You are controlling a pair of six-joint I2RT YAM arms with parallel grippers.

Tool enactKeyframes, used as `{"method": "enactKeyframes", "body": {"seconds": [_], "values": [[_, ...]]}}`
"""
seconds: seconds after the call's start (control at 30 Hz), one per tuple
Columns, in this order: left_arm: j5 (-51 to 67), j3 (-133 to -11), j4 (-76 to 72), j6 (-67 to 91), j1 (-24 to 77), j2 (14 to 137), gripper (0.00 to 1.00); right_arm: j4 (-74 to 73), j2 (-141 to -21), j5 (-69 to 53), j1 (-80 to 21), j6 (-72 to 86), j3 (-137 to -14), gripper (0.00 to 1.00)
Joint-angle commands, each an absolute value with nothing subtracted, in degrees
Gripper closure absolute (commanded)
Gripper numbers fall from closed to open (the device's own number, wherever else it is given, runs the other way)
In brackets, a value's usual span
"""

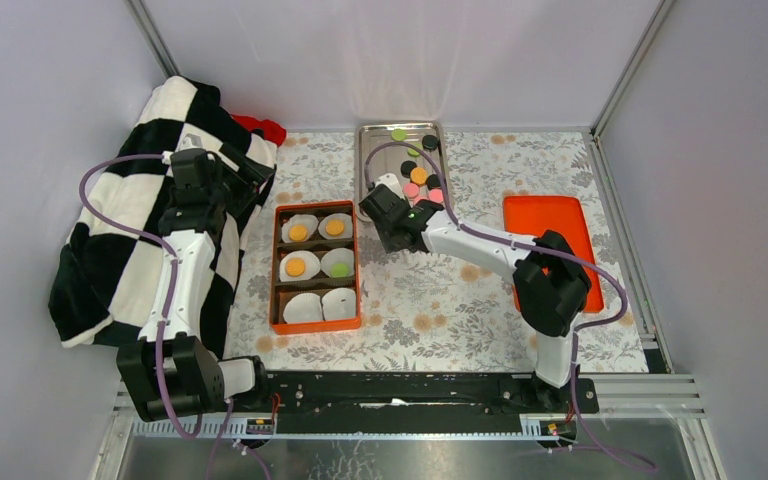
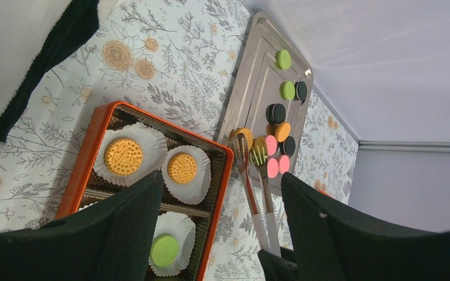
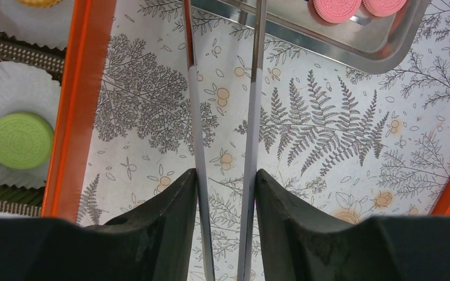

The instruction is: Pack the cookies

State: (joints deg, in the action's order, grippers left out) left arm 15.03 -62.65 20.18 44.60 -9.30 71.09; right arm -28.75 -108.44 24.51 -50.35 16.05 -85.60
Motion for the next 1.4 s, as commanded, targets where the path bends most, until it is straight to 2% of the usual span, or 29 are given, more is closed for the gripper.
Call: {"method": "enactKeyframes", "body": {"seconds": [0.0,0.07,0.23,0.27,0.6,0.83,1.07,1.37], "values": [[15.5,-61.6,18.4,43.8,-9.0,71.1,0.21,-28.7,-110.0,25.7,-49.3,17.0,-89.1,0.57],[15.5,-61.5,18.3,43.7,-9.0,71.1,0.21,-28.5,-109.9,25.6,-49.3,16.8,-89.2,0.63],[16.1,-61.4,18.2,43.9,-9.1,71.3,0.21,-29.0,-107.0,26.2,-49.3,15.9,-90.2,0.96],[16.1,-61.4,18.2,44.0,-9.1,71.3,0.21,-29.2,-105.7,26.1,-49.3,15.6,-90.3,0.99],[19.8,-62.3,17.8,46.2,-13.1,74.7,0.23,-29.8,-91.7,26.5,-53.2,13.5,-87.3,1.0],[19.6,-63.3,18.7,46.0,-15.1,75.0,0.23,-32.3,-86.7,20.0,-59.4,13.4,-85.8,1.0],[21.6,-63.5,19.1,46.1,-18.0,75.9,0.23,-34.8,-87.2,9.9,-69.6,13.3,-85.0,1.0],[21.6,-61.4,19.0,45.8,-18.1,74.7,0.23,-32.9,-92.4,7.8,-76.5,14.6,-83.2,1.0]]}}
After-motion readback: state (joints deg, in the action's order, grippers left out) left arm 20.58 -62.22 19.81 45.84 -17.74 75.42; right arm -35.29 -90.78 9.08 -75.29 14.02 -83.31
